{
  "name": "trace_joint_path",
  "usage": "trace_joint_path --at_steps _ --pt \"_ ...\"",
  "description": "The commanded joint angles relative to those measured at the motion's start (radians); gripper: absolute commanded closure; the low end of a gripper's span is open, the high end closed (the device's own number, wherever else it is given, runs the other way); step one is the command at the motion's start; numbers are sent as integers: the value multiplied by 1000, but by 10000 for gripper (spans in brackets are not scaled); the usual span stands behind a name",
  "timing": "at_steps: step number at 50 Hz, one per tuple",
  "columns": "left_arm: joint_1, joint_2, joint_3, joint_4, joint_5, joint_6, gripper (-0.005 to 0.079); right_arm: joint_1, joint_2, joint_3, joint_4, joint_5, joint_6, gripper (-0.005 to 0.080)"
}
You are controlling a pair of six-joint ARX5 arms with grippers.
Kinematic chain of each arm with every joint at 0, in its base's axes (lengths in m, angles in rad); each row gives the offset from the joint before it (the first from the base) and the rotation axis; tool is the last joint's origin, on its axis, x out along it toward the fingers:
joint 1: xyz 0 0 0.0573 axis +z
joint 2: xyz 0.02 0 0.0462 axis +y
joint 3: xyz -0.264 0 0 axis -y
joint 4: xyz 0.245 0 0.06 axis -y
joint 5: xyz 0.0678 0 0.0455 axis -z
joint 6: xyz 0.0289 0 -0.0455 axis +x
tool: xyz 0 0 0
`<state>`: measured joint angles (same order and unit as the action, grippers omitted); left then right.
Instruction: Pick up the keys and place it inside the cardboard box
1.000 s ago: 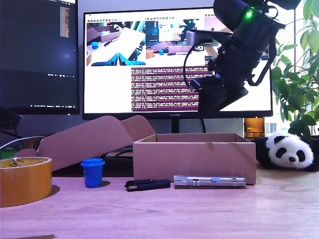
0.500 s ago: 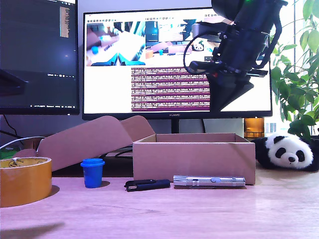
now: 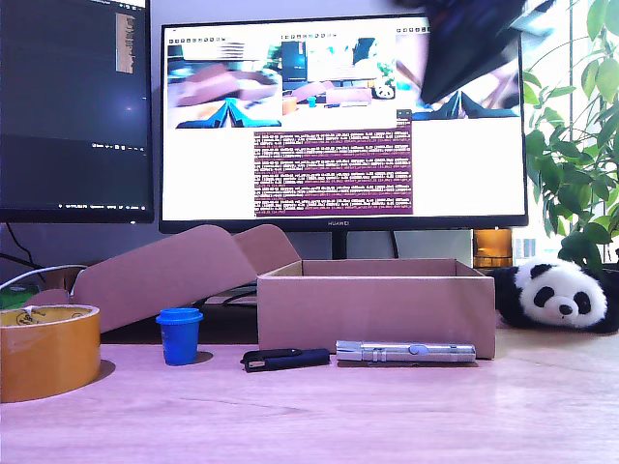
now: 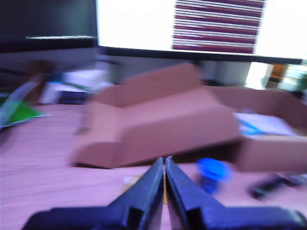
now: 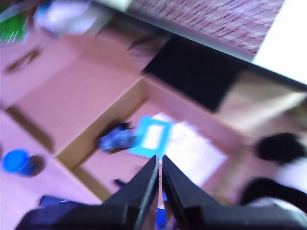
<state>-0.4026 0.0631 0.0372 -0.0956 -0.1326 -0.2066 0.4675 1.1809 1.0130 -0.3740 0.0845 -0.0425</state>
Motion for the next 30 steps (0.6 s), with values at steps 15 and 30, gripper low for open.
trace_joint_path --at_steps 15,30 --pt "106 8 -3 -4 -37 0 764 -256 -290 -341 169 19 20 765" --pt "105 8 -3 -98 -32 -3 764 -521 -422 -528 281 -244 30 765"
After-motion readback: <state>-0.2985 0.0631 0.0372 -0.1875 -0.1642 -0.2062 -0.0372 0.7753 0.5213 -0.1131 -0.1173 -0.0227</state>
